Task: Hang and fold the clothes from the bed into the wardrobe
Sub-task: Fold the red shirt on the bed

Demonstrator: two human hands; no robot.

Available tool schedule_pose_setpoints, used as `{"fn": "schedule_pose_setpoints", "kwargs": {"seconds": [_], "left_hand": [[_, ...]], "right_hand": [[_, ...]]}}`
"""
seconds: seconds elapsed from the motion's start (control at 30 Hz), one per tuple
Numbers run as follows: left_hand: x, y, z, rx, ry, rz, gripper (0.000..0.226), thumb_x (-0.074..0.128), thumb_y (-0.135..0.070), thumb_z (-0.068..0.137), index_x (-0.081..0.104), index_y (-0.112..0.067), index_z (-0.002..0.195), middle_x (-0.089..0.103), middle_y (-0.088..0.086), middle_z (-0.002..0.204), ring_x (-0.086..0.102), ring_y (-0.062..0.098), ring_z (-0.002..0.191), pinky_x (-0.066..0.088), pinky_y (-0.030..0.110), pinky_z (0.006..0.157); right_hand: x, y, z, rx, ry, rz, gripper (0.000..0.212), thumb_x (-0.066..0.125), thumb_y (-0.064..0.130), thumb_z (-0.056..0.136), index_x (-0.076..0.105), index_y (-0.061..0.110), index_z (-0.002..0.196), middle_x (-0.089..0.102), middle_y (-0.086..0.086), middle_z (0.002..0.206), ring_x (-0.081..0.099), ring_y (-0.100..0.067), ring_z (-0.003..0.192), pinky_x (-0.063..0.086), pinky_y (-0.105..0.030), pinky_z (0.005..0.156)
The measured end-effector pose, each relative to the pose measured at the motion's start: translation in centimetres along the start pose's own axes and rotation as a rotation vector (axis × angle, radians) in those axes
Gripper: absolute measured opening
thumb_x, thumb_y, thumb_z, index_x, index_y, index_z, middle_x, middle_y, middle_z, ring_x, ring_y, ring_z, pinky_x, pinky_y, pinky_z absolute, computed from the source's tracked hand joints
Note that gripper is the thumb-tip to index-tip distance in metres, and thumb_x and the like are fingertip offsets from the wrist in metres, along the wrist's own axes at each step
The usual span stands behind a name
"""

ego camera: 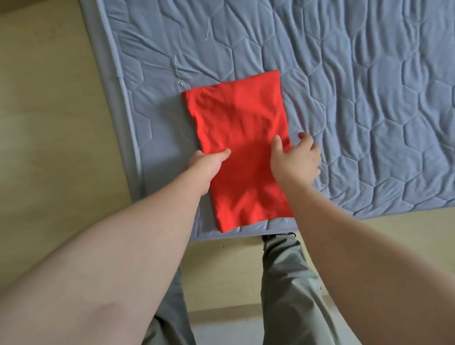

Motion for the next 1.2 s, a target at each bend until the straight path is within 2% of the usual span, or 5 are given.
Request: {"fn": "schedule_pose_setpoints", "kwargs": {"seconds": [0.13,0.3,0.7,0.83,1.2], "left_hand": [[0.0,0.8,0.2,-0.021,0.093,-0.157,0.035,0.081,-0.034,0.08,0.06,-0.018,0.104,0.07,0.007,0.115,0.067,0.028,0.105,0.051,0.047,0.1],[-2.9,0.0,-2.2,0.131,0.158,-0.289,0.02,0.078,-0.02,0.083,0.067,-0.019,0.1,0.074,0.004,0.109,0.069,0.022,0.104,0.052,0.041,0.1],[-29.3,-1.0,-28.9,0.375,-0.084,-0.706,0.022,0.076,-0.008,0.082,0.072,-0.005,0.103,0.075,0.012,0.095,0.071,0.021,0.08,0.055,0.033,0.075],[-41.9,1.2,-37.8,0.48,-0.201,-0.903,0.053,0.068,-0.003,0.085,0.053,-0.013,0.136,0.068,0.012,0.117,0.068,0.025,0.098,0.051,0.034,0.081],[-69.7,14.2,-55.6,0.946,-0.66,-0.765,0.041,0.063,0.004,0.09,0.076,-0.032,0.103,0.075,-0.005,0.089,0.07,0.01,0.087,0.054,0.018,0.079]], "right_hand": [[-0.4,0.5,2.7,0.255,0.415,0.299,0.035,0.074,0.049,0.081,0.066,0.016,0.088,0.071,-0.006,0.098,0.066,-0.02,0.081,0.055,-0.035,0.081],[-2.9,2.3,1.0,0.183,0.552,0.494,0.021,0.084,0.025,0.073,0.072,0.017,0.089,0.076,0.002,0.08,0.071,-0.012,0.066,0.055,-0.022,0.055],[-16.9,21.7,-25.5,-0.23,0.721,0.526,0.034,0.085,0.018,0.073,0.065,0.01,0.098,0.07,-0.006,0.091,0.065,-0.02,0.084,0.05,-0.036,0.074],[-19.6,29.1,-37.6,-0.459,0.74,0.556,0.038,0.086,0.012,0.069,0.055,0.017,0.09,0.065,-0.003,0.082,0.063,-0.018,0.075,0.051,-0.036,0.069],[-15.6,44.8,-68.5,-1.099,1.168,0.44,0.07,0.092,0.02,0.052,0.067,0.025,0.117,0.073,-0.006,0.107,0.068,-0.02,0.094,0.054,-0.03,0.08]]}}
Point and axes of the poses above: each hand's wrist, its own z-axis towards the middle knuckle, its own x-axis out of the palm, y = z × x, the point moved 1 cm from there along z, towards the middle knuckle
